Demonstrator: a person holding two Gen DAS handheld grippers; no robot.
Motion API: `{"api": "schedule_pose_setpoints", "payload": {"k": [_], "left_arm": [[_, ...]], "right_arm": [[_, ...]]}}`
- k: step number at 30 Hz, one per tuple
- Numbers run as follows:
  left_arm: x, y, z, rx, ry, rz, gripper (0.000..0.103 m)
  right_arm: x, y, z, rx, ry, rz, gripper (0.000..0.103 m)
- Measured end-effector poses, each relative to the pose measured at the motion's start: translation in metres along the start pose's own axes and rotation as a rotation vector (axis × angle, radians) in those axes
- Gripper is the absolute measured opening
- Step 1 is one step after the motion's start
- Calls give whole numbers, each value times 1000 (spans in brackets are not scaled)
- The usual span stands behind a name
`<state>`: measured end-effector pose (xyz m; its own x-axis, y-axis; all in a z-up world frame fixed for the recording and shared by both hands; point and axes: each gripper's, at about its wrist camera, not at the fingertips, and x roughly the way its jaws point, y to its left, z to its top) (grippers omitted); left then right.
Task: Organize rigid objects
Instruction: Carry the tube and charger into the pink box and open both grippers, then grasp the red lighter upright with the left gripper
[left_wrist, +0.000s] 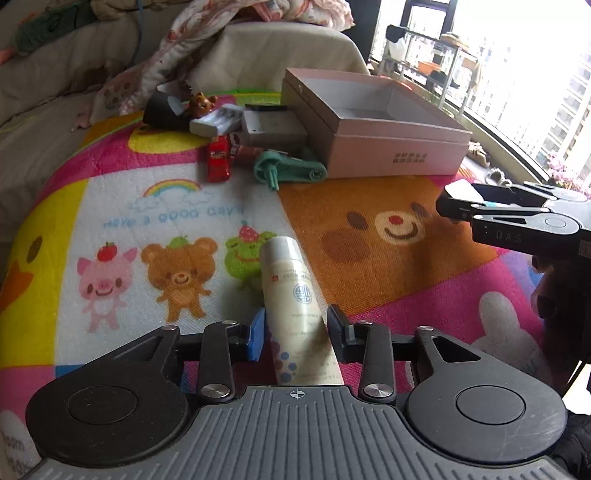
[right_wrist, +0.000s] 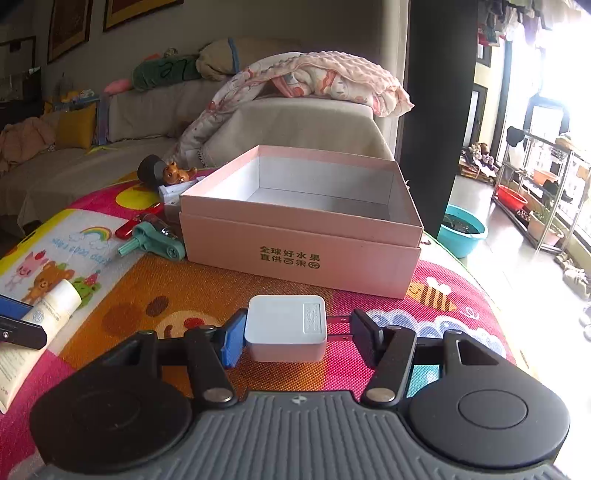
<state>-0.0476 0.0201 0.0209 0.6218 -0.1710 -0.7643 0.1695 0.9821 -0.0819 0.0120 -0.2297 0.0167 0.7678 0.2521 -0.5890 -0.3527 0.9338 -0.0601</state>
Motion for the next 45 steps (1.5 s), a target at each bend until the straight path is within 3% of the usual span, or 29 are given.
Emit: {"api": "schedule_pose_setpoints", "payload": {"k": [3, 7, 10, 14, 20, 24, 29, 30, 32, 34, 36, 39, 45], "left_arm": [[2, -17, -1, 87, -15, 16, 48], [5, -16, -1, 63, -37, -14, 48], [4, -18, -5, 103, -87, -2, 31], [2, -23, -14, 183, -147, 1, 30], [-3, -17, 2, 138, -162, -105, 30], [-14, -18, 48, 123, -248, -186, 30], [-19, -33, 153, 131, -430, -292, 30], [-12, -37, 178, 123, -433, -323, 31], [17, -48, 222, 110, -365, -359, 31], [41, -54, 241, 104, -340, -319, 31], [55, -53, 243, 104, -344, -278, 31], [57, -33, 226, 51, -385, -305, 31], [38, 26, 158, -52, -428, -198, 31]], "right_arm": [[-2, 8, -6, -38, 0, -3, 60], [-3, 9, -6, -45, -4, -6, 60], [-3, 8, -5, -42, -2, -2, 60], [-6, 7, -7, -53, -6, 7, 60], [-17, 3, -4, -65, -22, 10, 59], [-30, -5, 10, -56, -71, 9, 60], [-38, -15, 57, -65, -208, -47, 60], [-36, -16, 66, -70, -236, -60, 60], [-24, -20, 90, -66, -288, -81, 63], [-8, -21, 103, -54, -269, -104, 72], [3, -22, 104, -22, -222, -94, 72], [0, -17, 82, -24, -203, -37, 72], [-3, 0, 27, -42, -124, -3, 72]]}}
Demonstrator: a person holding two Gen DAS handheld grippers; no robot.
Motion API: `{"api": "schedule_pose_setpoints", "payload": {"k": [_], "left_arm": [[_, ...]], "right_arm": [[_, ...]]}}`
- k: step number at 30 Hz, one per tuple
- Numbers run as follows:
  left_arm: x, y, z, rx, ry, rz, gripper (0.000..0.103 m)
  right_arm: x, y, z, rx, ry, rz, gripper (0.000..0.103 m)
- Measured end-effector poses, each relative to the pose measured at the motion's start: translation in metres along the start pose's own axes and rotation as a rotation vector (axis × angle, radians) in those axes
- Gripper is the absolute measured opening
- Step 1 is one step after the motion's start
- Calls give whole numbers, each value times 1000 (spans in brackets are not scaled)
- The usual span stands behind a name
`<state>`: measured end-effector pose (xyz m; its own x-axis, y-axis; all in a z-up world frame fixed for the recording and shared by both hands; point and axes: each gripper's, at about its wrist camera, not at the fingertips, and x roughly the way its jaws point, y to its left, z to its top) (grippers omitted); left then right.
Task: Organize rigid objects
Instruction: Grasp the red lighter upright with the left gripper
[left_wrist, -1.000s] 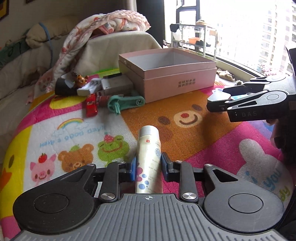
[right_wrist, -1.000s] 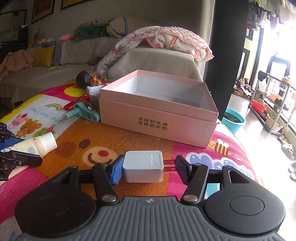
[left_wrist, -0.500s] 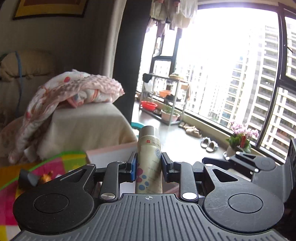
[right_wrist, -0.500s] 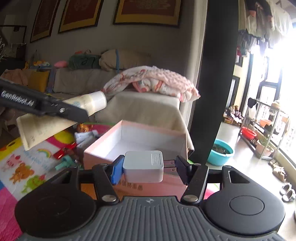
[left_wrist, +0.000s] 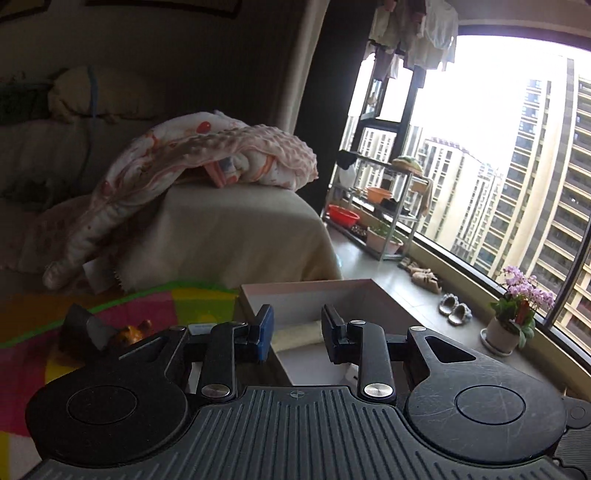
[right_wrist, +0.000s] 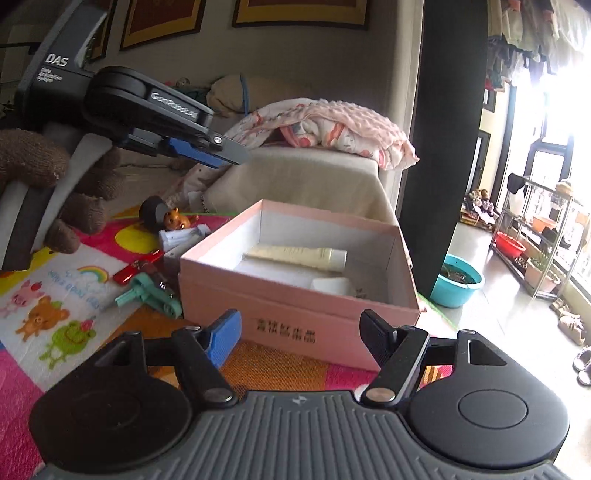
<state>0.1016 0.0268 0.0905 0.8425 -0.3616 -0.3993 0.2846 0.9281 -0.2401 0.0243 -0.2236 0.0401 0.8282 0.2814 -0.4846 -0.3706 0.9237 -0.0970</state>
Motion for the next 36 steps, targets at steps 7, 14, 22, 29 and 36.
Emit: {"api": "schedule_pose_setpoints", "payload": {"k": [7, 14, 22, 29, 36], "left_arm": [[-26, 47, -47, -60, 122, 75, 31], [-36, 33, -68, 25, 132, 112, 31], [-7, 66, -46, -150, 160, 292, 31], [21, 66, -54, -95, 240, 329, 33], [31, 65, -55, -48, 256, 327, 30]], "right_arm": [[6, 9, -21, 54, 67, 15, 72], [7, 12, -22, 46, 74, 2, 72], [8, 16, -23, 23, 77, -8, 73], [10, 14, -22, 37, 90, -3, 73], [13, 13, -22, 36, 101, 0, 73]]}}
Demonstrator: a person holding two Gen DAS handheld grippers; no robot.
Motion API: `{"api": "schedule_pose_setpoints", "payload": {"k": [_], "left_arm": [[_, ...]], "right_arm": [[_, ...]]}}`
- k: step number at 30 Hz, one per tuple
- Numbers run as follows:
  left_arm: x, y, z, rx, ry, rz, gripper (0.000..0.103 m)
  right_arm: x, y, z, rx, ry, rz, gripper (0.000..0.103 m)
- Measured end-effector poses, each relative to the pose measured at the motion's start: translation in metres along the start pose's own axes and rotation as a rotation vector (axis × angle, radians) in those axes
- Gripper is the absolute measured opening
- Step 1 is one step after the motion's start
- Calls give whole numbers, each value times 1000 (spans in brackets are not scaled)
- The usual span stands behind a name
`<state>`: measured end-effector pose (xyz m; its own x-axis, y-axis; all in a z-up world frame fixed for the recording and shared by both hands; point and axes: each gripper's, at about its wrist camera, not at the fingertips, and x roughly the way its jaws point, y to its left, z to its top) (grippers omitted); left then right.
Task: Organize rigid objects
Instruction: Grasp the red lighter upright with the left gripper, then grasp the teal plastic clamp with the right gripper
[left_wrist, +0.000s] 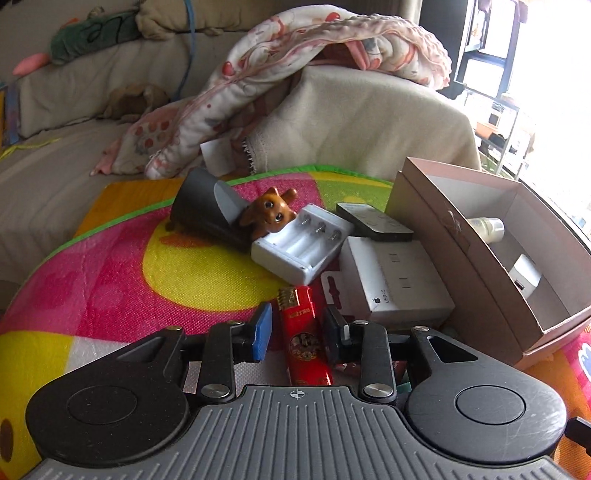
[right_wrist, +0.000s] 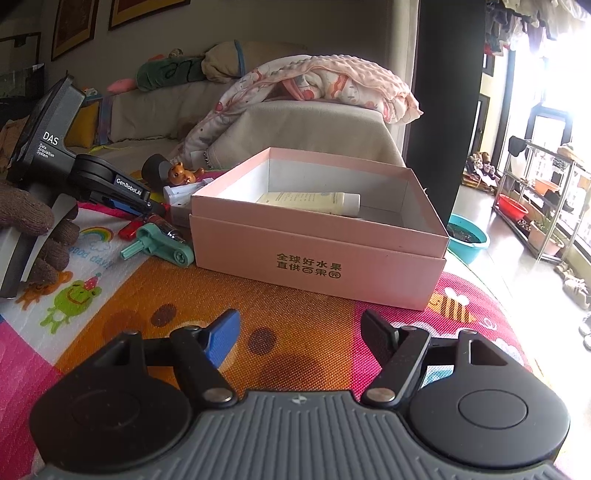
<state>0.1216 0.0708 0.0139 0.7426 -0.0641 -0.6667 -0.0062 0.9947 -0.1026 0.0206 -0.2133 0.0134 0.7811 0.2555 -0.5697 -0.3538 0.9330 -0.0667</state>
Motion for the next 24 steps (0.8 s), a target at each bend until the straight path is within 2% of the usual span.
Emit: {"api": "schedule_pose_setpoints", "payload": {"k": [4, 12, 15, 19, 21, 24], "left_arm": [[-8, -3, -8, 56, 4, -32, 26], [-63, 3, -56, 106, 11, -86, 26], [-83, 6, -74, 125, 4, -85, 27], [-97, 17, -86, 109, -14, -32, 27], [-99, 24, -89, 75, -24, -31, 28], [-100, 26, -94, 55, -53, -35, 27]], "right_arm": [[1, 0, 0, 2, 4, 0, 73], [3, 1, 1, -3, 16, 2, 73], [5, 6, 3, -20, 30, -6, 73], [4, 25, 14, -8, 49, 124, 73], [7, 44, 23, -33, 61, 192, 73], [17, 72, 36, -92, 55, 220, 73]]}}
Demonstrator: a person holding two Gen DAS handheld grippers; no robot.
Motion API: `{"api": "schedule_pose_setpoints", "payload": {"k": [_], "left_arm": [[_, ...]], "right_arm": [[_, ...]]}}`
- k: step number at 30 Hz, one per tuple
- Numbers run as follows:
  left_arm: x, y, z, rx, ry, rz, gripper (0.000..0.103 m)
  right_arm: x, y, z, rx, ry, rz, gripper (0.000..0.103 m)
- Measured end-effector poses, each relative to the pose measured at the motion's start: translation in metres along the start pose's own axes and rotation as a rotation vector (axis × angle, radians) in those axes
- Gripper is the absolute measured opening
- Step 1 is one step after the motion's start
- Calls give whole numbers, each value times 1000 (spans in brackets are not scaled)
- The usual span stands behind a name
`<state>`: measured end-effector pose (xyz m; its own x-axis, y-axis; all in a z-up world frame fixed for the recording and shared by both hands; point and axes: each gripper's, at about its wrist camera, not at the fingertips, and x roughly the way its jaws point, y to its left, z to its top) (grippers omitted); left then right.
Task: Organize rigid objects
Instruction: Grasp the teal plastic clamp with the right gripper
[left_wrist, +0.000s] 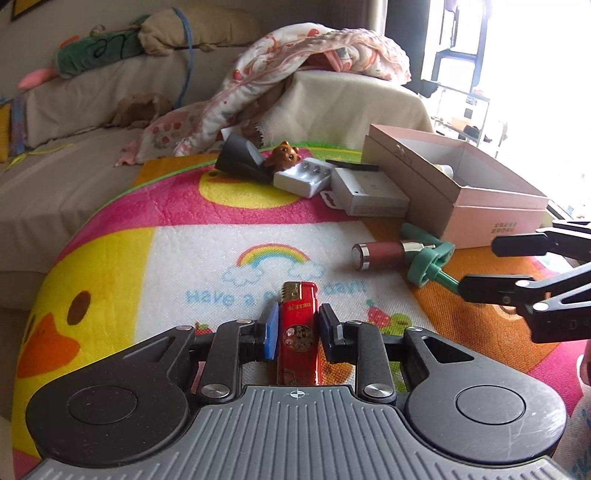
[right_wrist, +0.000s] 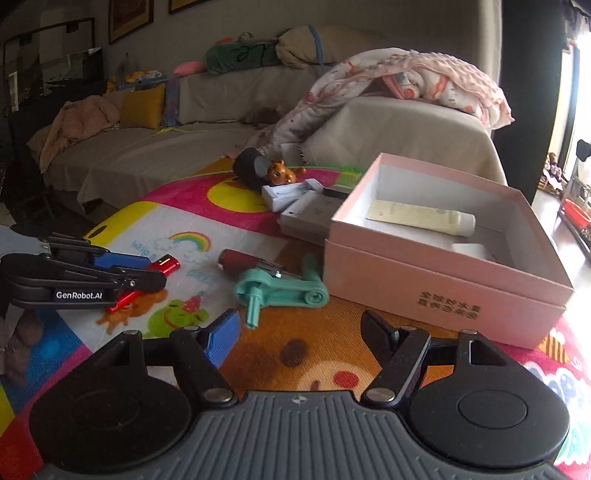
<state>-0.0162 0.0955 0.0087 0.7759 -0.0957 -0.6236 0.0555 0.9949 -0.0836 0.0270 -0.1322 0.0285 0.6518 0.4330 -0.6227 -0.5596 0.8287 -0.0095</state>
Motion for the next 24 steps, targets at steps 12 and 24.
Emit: {"api": "schedule_pose_setpoints", "payload": {"k": [12, 24], "left_arm": [[-4, 18, -7, -121, -34, -95, 29], [-4, 6, -7, -62, -30, -49, 29]], "right_arm": [[44, 10, 17, 40, 91, 20, 71], [-24, 0, -25, -190, 90, -5, 71]]}}
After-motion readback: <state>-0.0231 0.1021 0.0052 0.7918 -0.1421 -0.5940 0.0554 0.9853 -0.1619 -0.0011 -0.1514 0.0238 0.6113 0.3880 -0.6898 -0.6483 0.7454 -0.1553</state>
